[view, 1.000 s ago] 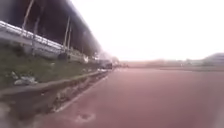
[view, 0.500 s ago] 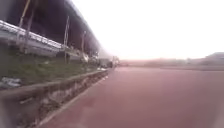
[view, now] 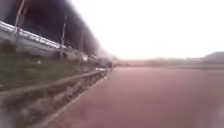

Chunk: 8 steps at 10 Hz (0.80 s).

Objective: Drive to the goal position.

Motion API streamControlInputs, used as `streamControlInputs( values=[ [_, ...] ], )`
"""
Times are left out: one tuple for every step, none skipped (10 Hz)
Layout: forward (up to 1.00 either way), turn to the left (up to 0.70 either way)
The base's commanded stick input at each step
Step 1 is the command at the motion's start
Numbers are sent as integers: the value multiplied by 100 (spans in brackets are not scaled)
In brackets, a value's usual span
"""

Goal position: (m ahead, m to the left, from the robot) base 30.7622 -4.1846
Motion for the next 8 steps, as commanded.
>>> streamControlInputs(
  values=[
    [70,0],
    [70,0],
    [70,0],
    [70,-8],
    [70,-26],
    [70,-7],
    [70,0],
    [70,-5]
  ],
)
